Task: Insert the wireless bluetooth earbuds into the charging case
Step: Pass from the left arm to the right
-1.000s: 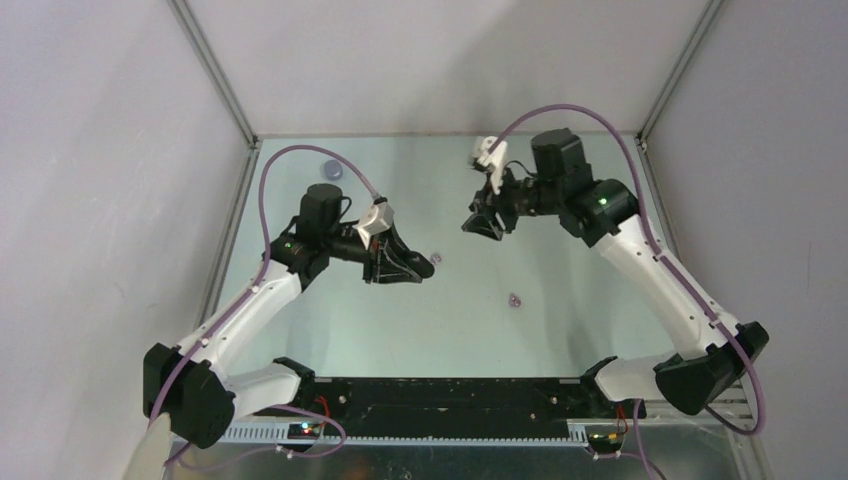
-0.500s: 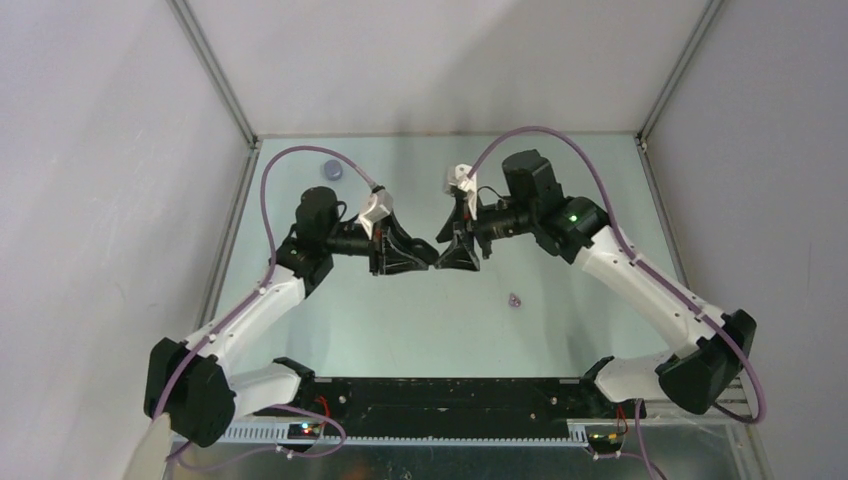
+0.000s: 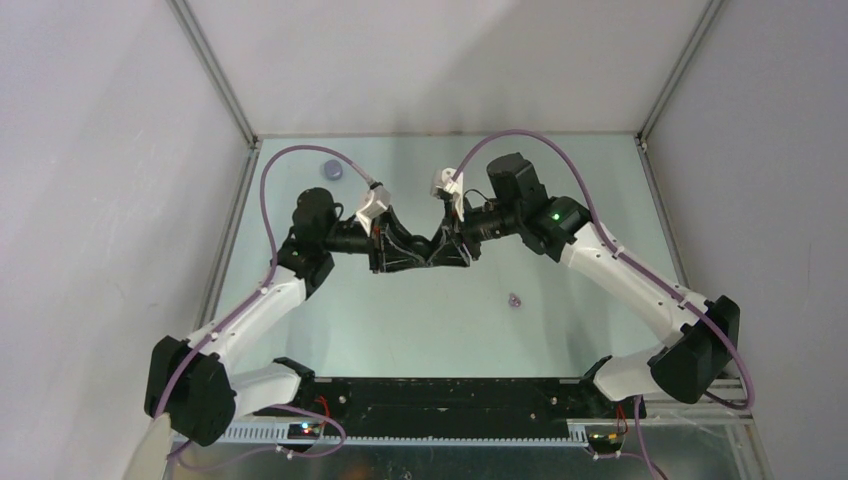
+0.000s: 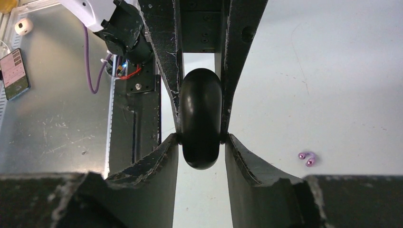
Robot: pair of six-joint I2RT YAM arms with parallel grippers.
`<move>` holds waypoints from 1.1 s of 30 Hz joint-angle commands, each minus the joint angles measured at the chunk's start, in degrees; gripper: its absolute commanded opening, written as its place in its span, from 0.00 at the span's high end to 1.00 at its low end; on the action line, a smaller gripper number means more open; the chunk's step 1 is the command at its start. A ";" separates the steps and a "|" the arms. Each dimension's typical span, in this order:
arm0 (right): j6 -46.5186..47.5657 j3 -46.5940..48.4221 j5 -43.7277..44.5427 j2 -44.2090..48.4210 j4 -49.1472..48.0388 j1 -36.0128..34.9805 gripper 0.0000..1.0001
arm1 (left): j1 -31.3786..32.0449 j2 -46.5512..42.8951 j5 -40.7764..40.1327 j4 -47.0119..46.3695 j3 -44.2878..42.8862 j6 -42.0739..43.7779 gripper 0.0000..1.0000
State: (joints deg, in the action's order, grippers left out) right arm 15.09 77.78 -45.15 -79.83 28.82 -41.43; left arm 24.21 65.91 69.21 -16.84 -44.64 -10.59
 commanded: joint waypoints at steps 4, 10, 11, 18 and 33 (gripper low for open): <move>1.87 0.36 -4.26 2.89 -0.24 1.50 0.63 | -0.09 -0.09 0.73 -2.46 0.31 0.11 1.00; 2.48 0.41 -7.38 2.88 0.60 2.00 0.62 | -0.02 0.24 0.88 -2.36 0.21 0.17 1.00; 2.57 0.38 -7.44 2.65 0.66 1.67 0.61 | 0.02 0.26 0.96 -2.33 0.19 0.21 1.00; 2.34 0.36 -6.90 2.54 0.27 1.24 0.63 | -0.02 0.29 1.18 -1.45 -0.15 0.83 1.00; 2.08 0.80 -1.99 1.07 0.15 -1.49 0.76 | -0.01 0.11 -0.49 0.79 -0.84 1.89 0.95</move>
State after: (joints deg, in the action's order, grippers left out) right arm 16.64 77.67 -46.46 -79.18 30.48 -41.28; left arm 24.21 66.11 70.72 -15.49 -44.53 -9.87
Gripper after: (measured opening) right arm 0.329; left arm 0.329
